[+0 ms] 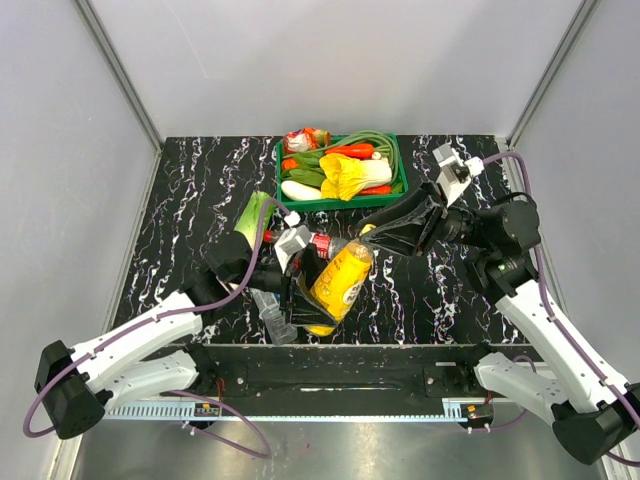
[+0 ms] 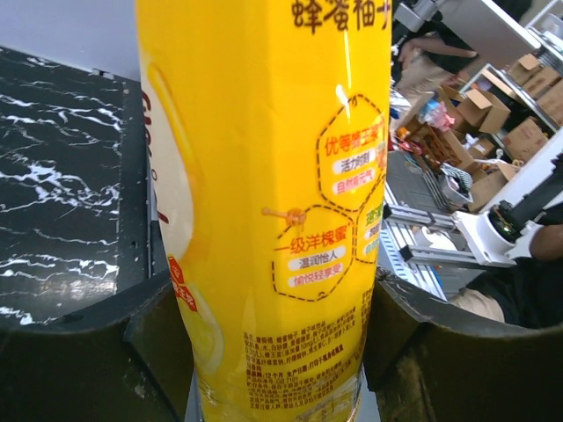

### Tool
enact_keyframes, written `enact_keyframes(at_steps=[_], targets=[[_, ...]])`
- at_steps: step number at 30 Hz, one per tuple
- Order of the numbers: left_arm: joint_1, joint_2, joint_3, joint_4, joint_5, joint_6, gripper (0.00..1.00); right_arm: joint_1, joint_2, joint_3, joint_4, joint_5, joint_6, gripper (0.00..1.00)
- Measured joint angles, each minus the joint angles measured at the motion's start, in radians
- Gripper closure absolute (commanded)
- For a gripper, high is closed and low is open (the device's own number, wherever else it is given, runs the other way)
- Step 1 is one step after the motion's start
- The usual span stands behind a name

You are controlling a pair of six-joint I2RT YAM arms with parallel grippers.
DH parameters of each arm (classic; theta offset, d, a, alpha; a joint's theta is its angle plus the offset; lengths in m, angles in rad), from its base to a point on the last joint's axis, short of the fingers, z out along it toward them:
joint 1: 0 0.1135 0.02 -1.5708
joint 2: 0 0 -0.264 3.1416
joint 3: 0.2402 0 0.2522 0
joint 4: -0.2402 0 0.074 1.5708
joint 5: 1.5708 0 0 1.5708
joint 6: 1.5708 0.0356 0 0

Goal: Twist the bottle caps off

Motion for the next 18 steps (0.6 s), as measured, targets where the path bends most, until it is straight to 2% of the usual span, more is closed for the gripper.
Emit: enact_keyframes(at_steps=[7,8,11,13,14,18], targets=[[-0.001,0.028,0.0,0.068,0.048,-0.044,1.0,0.0,-0.014,-0.002,0.023,-0.008,0.0,1.0],[-0.001,0.028,0.0,0.068,0.048,-0.044,1.0,0.0,-0.014,-0.002,0.019,-0.006,0.0,0.98],[-0.001,0.028,0.0,0.056,0.044,-0.038,1.0,0.002,-0.019,-0.002,-0.006,0.015,-0.007,0.36],[0.0,0.028,0.002,0.035,0.035,-0.019,1.0,0.005,-0.03,-0.002,-0.049,0.055,-0.024,0.04],[-0.001,0.028,0.004,0.021,0.032,-0.006,1.0,0.005,-0.037,-0.006,-0.066,0.084,-0.037,0.0],[-0.003,0.029,0.018,-0.037,0.02,0.043,1.0,0.006,-0.087,-0.023,-0.127,0.201,-0.078,0.0]])
